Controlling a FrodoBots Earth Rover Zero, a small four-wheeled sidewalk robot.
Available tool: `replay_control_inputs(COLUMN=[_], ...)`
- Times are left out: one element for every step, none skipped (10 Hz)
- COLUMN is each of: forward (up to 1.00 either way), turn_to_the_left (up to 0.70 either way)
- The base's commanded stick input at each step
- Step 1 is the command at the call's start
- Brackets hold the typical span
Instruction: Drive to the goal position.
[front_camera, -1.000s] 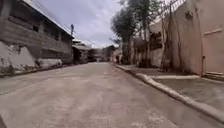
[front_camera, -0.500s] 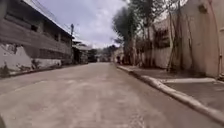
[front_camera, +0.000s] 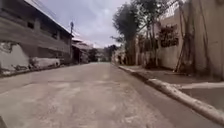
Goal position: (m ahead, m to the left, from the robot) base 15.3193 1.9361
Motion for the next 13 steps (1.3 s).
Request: replay_control_inputs(forward=[1.00,1.00,1.00,1.00,1.00,1.00,1.00,1.00,1.00,1.00,1.00,1.00,1.00], turn_to_the_left=[0.04,0.04,0.04,0.04,0.04,0.04,0.05,0.07,0.15,0.29,0.37,0.22,0.08])
